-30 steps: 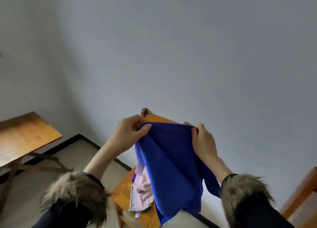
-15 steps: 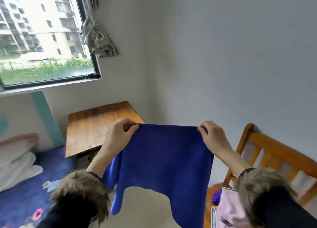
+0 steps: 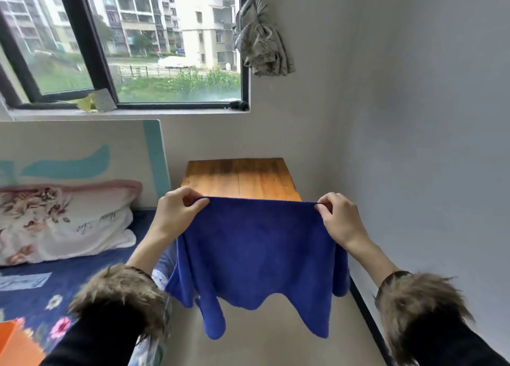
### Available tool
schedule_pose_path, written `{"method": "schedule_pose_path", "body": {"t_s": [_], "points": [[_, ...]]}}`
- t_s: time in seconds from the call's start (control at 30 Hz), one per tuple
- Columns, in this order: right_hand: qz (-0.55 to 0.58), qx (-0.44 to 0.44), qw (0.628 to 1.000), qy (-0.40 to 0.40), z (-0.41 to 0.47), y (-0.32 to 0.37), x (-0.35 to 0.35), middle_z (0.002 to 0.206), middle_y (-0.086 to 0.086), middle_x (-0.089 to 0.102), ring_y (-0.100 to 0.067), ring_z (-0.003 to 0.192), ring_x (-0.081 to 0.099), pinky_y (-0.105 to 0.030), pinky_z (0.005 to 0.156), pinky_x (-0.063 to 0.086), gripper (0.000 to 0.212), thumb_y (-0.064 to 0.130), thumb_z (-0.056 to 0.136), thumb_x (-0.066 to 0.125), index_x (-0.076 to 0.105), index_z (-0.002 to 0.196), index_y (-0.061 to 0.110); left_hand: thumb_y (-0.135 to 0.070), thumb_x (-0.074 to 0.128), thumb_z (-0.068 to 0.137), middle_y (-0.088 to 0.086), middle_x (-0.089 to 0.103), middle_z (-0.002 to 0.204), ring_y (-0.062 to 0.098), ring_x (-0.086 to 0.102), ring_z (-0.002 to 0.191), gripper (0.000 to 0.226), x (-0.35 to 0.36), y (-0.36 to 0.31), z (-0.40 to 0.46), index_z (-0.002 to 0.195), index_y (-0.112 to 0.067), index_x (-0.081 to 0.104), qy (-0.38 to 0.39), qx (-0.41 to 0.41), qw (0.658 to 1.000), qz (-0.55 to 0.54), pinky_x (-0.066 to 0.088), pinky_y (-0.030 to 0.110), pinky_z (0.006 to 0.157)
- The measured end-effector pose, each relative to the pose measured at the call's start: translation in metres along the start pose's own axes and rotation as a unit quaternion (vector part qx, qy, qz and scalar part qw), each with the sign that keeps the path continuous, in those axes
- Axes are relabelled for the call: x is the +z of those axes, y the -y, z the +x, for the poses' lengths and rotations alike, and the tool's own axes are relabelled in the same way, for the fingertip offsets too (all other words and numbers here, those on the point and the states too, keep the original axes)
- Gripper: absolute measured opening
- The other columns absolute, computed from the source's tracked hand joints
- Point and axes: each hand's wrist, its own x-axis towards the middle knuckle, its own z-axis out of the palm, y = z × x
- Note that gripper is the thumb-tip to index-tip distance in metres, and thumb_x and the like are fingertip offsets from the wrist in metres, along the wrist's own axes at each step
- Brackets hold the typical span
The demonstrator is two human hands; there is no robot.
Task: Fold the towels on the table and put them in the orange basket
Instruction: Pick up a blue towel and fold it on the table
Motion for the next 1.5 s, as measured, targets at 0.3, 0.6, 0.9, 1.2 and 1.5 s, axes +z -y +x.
{"method": "schedule_pose_path", "body": {"t_s": [0.3, 0.6, 0.9, 1.2, 1.5], "points": [[-0.040, 0.004, 0.996, 0.084, 0.139, -0.025, 0.108, 0.089, 0.000, 0.053, -0.016, 0.082, 0.049, -0.023, 0.073, 0.035, 0.011, 0.011, 0.092, 0.052, 0.062, 0.089, 0.008, -0.020, 0.071, 0.080, -0.008, 0.061, 0.069, 0.003, 0.054, 0.067, 0.007, 0.039, 0.092, 0.116, 0.075, -0.019, 0.066, 0.026, -0.055, 0.998, 0.035, 0.036, 0.009, 0.059], [-0.033, 0.085, 0.992, 0.086, 0.254, -0.041, 0.214, 0.085, -0.001, 0.056, -0.018, 0.082, 0.050, -0.026, 0.072, 0.034, 0.013, 0.018, 0.091, 0.056, 0.057, 0.079, 0.015, -0.025, 0.067, 0.083, -0.007, 0.063, 0.073, 0.002, 0.053, 0.068, 0.014, 0.085, 0.193, 0.255, 0.070, -0.030, 0.063, 0.131, -0.085, 0.986, 0.050, 0.035, 0.009, 0.055], [-0.063, 0.148, 0.981, 0.105, 0.350, -0.071, 0.291, 0.073, 0.002, 0.058, -0.017, 0.072, 0.053, -0.025, 0.055, 0.037, 0.020, 0.026, 0.092, 0.054, 0.056, 0.075, 0.016, -0.022, 0.066, 0.084, -0.006, 0.056, 0.069, 0.008, 0.050, 0.069, 0.008, 0.141, 0.254, 0.366, 0.077, -0.022, 0.066, 0.174, -0.087, 0.978, 0.079, 0.035, 0.010, 0.059], [-0.095, 0.154, 0.964, 0.195, 0.498, -0.123, 0.384, 0.084, -0.006, 0.062, -0.025, 0.081, 0.054, -0.031, 0.068, 0.042, 0.019, 0.027, 0.092, 0.055, 0.061, 0.083, 0.012, -0.018, 0.061, 0.088, 0.001, 0.056, 0.086, 0.014, 0.049, 0.082, 0.010, 0.230, 0.324, 0.496, 0.088, -0.012, 0.068, 0.184, -0.110, 0.966, 0.142, 0.033, 0.021, 0.075], [-0.169, 0.120, 0.953, 0.219, 0.613, -0.187, 0.478, 0.115, -0.014, 0.060, -0.032, 0.109, 0.050, -0.040, 0.092, 0.039, 0.023, 0.018, 0.094, 0.048, 0.061, 0.111, 0.011, -0.005, 0.046, 0.088, 0.012, 0.057, 0.105, 0.029, 0.054, 0.101, 0.023, 0.322, 0.386, 0.595, 0.100, -0.012, 0.066, 0.165, -0.176, 0.953, 0.181, 0.044, 0.045, 0.090]]}}
